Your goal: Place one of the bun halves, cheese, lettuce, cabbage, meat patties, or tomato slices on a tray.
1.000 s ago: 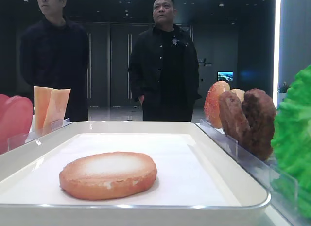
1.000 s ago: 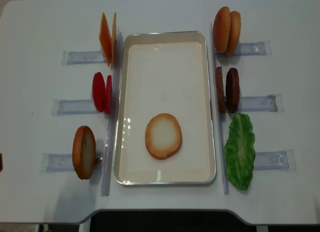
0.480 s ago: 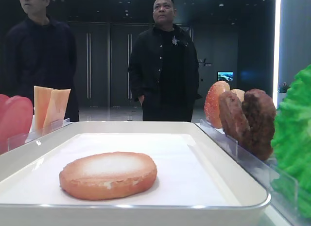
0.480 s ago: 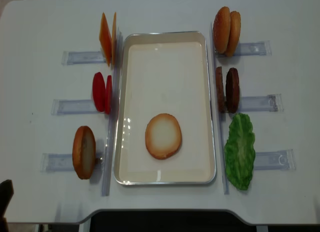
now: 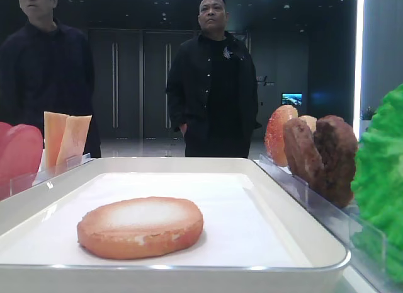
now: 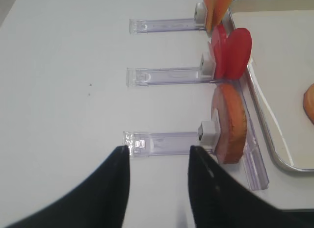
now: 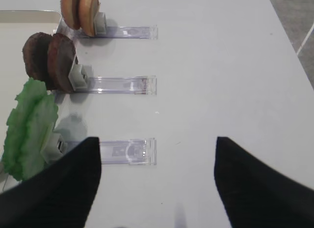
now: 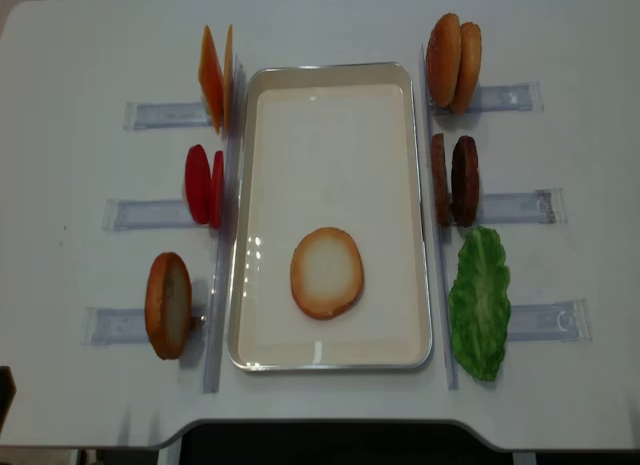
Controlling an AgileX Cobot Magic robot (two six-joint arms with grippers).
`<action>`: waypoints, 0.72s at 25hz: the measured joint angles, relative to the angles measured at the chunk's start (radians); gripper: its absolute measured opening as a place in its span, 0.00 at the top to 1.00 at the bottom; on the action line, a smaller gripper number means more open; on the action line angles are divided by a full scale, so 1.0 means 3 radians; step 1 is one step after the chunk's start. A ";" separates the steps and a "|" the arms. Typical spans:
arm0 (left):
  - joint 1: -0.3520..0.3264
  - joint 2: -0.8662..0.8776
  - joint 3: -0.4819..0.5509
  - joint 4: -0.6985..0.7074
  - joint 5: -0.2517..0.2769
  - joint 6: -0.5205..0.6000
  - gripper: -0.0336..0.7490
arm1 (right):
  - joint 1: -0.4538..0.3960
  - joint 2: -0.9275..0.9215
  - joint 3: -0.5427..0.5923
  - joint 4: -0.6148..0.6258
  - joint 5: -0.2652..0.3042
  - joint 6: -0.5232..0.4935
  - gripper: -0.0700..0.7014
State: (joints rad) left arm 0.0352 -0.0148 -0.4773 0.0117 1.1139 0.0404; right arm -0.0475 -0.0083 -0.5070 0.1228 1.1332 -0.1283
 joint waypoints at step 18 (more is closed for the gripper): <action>-0.0096 0.0000 0.0000 -0.0106 0.0000 0.0146 0.56 | 0.0000 0.0000 0.0000 0.0000 0.0000 0.0000 0.30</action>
State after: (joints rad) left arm 0.0064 -0.0148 -0.4773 -0.0202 1.1139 0.0841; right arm -0.0475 -0.0083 -0.5070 0.1228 1.1332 -0.1283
